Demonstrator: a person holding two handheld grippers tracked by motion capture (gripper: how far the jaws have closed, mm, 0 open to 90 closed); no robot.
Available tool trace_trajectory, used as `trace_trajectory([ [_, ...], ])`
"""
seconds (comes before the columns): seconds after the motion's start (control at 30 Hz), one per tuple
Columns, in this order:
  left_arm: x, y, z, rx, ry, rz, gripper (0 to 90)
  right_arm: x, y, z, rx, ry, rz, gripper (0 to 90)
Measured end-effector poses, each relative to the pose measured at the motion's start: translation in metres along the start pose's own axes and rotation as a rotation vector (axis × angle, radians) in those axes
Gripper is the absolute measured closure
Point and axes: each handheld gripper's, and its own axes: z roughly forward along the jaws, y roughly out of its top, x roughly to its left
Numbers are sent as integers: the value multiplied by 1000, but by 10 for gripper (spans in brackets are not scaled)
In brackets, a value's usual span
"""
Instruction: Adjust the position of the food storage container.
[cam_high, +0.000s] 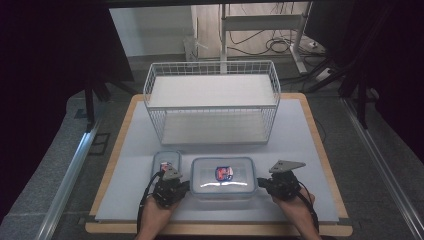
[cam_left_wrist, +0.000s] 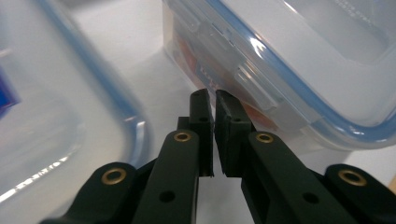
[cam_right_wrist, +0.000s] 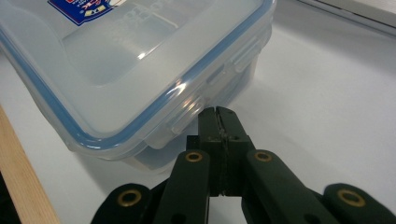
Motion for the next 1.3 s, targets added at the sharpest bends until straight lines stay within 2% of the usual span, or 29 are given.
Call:
trace_trajectory([
  [0.1, 3, 0, -1, -1, 11, -5, 866, 4, 4, 3, 4, -10, -10, 900],
  [0.23, 3, 2, -1, 0, 67, 15, 876, 5, 4, 1, -8, -13, -19, 898],
  [0.27, 3, 2, -1, 0, 67, 15, 878, 5, 4, 1, -8, -13, -19, 898],
  [0.33, 8, 0, -4, 2, 88, -6, 879, 3, 3, -4, -34, -8, -6, 889],
  [0.43, 18, -2, -9, 1, 125, -30, 879, 1, 2, -6, -39, -9, -9, 884],
  [0.47, 18, -2, -9, 1, 125, -30, 879, 0, 2, -6, -37, -9, -7, 882],
  [0.5, 27, -4, -13, -4, 144, -57, 877, 0, 1, -5, -33, -8, -7, 880],
  [0.6, 38, -5, -18, -13, 166, -85, 875, -1, 1, -6, -33, -8, -9, 876],
  [0.67, 42, -6, -23, -21, 149, -92, 852, -2, 0, -8, -36, -15, -15, 874],
  [0.77, 38, -7, -34, -40, 107, -60, 811, -4, -1, -12, -40, -17, -21, 859],
  [0.8, 38, -7, -34, -40, 107, -60, 793, -4, -1, -12, -40, -17, -21, 859],
  [0.83, 35, -9, -39, -45, 67, -32, 760, -7, -4, -17, -42, -14, -19, 832],
  [0.87, 33, -11, -42, -48, 55, -14, 735, -8, -4, -19, -41, -11, -17, 816],
  [0.97, 27, -14, -47, -53, 49, 37, 613, -9, -8, -24, -46, 3, -19, 743],
  [1.03, 23, -16, -48, -57, 45, 66, 496, -9, -11, -28, -48, 10, -26, 667],
  [1.07, 23, -16, -48, -57, 45, 66, 445, -10, -12, -29, -51, 12, -25, 626],
  [1.1, 20, -18, -48, -53, 38, 94, 394, -10, -13, -30, -57, 15, -20, 582],
  [1.17, 19, -19, -47, -57, 34, 103, 312, -12, -15, -31, -65, 24, -14, 506],
  [1.23, 18, -23, -46, -71, 11, 104, 249, -14, -18, -30, -67, 26, -5, 421],
  [1.27, 18, -23, -46, -71, 11, 104, 224, -14, -18, -30, -67, 26, -5, 421],
  [1.3, 18, -24, -45, -78, 10, 89, 192, -16, -20, -30, -72, 16, -7, 349],
])
